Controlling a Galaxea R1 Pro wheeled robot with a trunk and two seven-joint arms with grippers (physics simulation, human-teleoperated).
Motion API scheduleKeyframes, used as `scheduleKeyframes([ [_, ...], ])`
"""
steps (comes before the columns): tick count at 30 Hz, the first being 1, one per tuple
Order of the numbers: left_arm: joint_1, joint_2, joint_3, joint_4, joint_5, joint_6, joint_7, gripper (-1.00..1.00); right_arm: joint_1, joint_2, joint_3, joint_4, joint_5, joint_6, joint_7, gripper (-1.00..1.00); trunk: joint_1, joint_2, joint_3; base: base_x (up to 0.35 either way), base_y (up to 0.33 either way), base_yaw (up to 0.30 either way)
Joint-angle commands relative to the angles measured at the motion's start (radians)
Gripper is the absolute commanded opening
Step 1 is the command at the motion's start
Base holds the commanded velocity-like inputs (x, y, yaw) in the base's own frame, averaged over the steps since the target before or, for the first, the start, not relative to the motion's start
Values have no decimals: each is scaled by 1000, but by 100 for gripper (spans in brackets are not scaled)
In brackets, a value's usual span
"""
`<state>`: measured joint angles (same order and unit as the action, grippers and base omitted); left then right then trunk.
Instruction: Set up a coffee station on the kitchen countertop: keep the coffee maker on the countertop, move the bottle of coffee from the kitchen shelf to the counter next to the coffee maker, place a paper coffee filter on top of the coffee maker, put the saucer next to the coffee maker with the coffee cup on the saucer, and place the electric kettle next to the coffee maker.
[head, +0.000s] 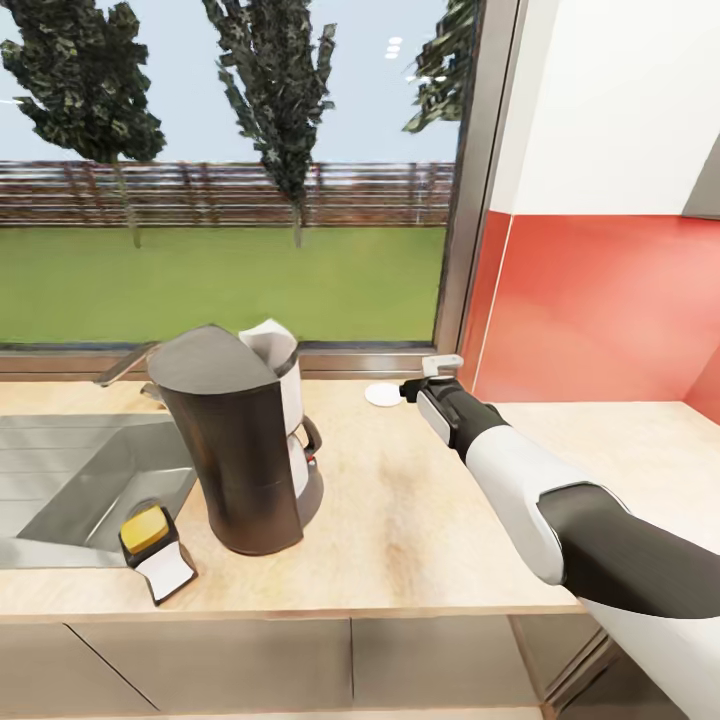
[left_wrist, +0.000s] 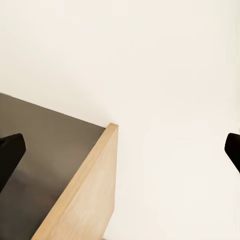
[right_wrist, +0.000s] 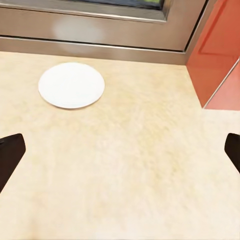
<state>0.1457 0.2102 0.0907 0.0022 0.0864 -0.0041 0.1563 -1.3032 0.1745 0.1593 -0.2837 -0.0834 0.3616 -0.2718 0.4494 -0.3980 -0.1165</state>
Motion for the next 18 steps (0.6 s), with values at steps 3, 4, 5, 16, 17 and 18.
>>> scheduleKeyframes([
  [3, 0, 0, 7, -1, 5, 0, 0, 100, -1, 0, 8, 1, -9, 5, -7, 100, 1, -2, -2, 17, 0, 0],
  [4, 0, 0, 7, -1, 5, 0, 0, 100, -1, 0, 8, 1, -9, 5, -7, 100, 1, -2, -2, 8, 0, 0],
  [5, 0, 0, 7, -1, 6, 1, 0, 100, -1, 0, 8, 2, -9, 5, -7, 100, 1, -2, -2, 5, 0, 0],
  [16, 0, 0, 6, -1, 7, 2, 0, 100, -1, 0, 8, 13, -12, 5, -7, 100, 1, -2, -2, 8, 0, 0],
  [17, 0, 0, 6, -1, 7, 2, 0, 100, -1, 0, 8, 14, -12, 5, -7, 100, 1, -2, -2, 60, 0, 0],
  [18, 0, 0, 6, -1, 7, 2, 0, 100, -1, 0, 8, 14, -12, 5, -7, 100, 1, -2, -2, 68, 0, 0],
])
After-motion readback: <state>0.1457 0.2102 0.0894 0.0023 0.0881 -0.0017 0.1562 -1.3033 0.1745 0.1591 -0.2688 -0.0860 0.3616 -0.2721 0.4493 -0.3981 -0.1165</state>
